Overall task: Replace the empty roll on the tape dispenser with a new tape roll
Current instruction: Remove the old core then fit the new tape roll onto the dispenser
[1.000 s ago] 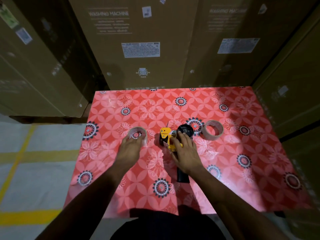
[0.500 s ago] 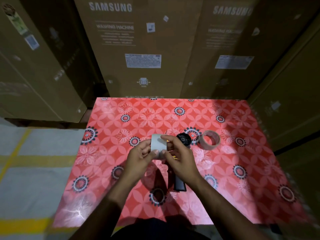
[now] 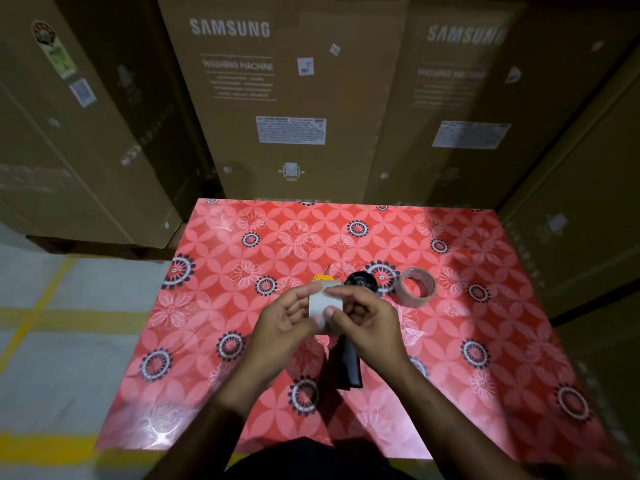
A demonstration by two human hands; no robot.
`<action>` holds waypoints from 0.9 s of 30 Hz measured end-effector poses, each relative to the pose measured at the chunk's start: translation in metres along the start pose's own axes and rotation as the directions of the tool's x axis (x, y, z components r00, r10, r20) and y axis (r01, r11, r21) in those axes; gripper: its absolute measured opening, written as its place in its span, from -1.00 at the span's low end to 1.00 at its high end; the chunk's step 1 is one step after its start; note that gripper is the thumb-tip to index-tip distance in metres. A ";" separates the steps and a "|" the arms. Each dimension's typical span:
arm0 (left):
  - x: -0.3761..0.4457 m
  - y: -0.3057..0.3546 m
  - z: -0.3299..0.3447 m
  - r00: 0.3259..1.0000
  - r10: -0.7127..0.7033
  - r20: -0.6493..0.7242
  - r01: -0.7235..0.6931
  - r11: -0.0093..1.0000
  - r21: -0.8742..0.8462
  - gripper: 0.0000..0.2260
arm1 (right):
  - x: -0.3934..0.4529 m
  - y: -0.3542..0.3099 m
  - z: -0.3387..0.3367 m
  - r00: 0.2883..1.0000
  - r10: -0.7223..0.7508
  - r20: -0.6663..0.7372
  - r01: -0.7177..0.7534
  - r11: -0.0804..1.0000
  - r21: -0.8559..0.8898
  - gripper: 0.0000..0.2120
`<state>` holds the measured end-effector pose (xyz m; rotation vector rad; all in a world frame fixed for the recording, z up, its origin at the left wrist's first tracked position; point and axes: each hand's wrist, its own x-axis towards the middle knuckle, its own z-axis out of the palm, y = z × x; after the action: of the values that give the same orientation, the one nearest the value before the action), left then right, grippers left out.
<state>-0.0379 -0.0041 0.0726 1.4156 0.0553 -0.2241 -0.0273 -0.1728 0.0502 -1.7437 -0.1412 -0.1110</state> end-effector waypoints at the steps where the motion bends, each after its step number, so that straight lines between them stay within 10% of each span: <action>1: -0.001 0.000 0.000 0.999 0.000 0.049 0.000 1.000 0.004 -0.58 | 0.001 0.000 -0.002 1.000 0.018 -0.016 -0.018 0.999 0.029 -0.81; 9: -0.002 -0.003 0.011 0.989 0.086 -0.122 -0.075 0.993 0.091 -0.79 | -0.002 -0.004 -0.013 0.994 -0.010 0.108 0.001 0.997 0.080 -0.81; 27: -0.017 -0.011 0.022 0.994 0.100 -0.043 -0.098 0.994 0.039 -0.57 | -0.010 -0.012 -0.025 0.999 0.039 -0.004 -0.038 0.995 0.095 -0.86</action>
<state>-0.0582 -0.0251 0.0682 1.4557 0.0175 -0.1118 -0.0393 -0.1955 0.0645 -1.6507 -0.1068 -0.0802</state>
